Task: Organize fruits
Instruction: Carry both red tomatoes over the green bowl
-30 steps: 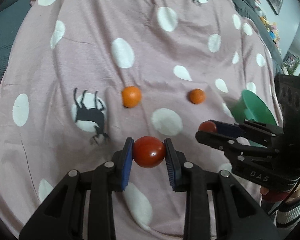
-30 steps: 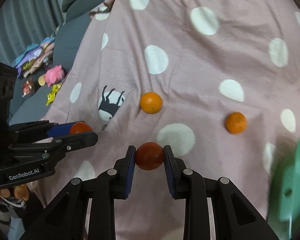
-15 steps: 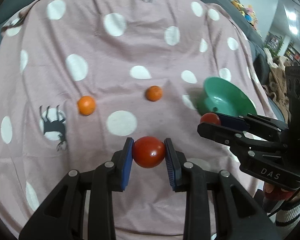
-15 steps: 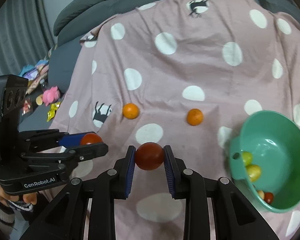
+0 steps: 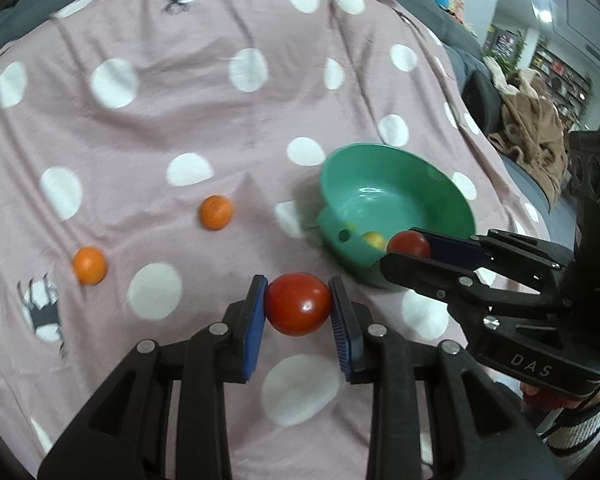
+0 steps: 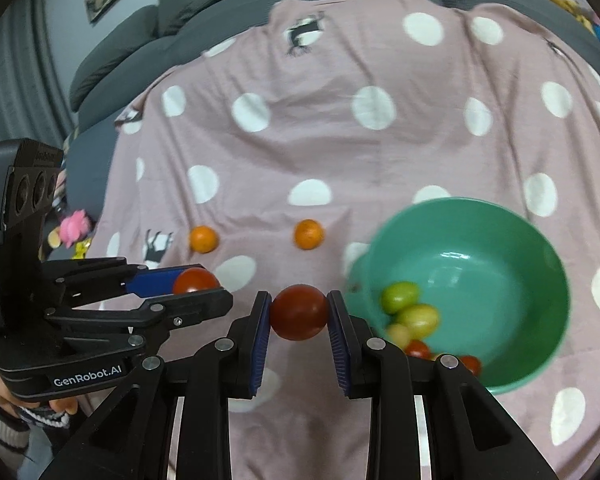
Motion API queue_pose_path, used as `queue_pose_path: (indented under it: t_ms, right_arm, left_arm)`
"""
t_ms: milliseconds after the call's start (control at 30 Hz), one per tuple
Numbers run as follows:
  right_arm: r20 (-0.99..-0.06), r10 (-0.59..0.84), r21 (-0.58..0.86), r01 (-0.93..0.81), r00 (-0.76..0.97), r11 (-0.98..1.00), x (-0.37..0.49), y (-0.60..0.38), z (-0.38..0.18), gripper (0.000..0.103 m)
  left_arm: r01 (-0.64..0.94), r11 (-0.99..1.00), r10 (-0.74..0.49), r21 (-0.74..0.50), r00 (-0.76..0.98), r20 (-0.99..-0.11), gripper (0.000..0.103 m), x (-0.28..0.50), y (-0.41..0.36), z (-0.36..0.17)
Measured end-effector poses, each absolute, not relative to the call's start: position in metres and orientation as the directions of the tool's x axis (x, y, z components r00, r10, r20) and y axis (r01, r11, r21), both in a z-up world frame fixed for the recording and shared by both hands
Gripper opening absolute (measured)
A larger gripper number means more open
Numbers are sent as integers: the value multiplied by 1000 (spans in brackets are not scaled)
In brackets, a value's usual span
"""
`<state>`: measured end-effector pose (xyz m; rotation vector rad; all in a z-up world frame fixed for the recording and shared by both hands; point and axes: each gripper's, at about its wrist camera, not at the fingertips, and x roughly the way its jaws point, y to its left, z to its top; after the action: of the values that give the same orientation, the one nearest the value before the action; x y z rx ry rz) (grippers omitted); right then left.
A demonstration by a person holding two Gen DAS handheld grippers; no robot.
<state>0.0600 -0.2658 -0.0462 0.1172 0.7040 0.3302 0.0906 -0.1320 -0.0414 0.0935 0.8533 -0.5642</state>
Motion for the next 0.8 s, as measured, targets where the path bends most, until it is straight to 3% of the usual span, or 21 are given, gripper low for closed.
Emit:
queue_pose_path:
  t_ms: [400,800]
  right_arm:
    - [-606,226,227,-107,763,968,59,-334,-54,30]
    - [-634,154,215,-19,758,977,69,-364,-70,30]
  left_arm:
    - [630,767,-501,-125,466,-729,31,114,-217,-42]
    - [649,752,-481,-117,418,-771,31,131,-254,-69]
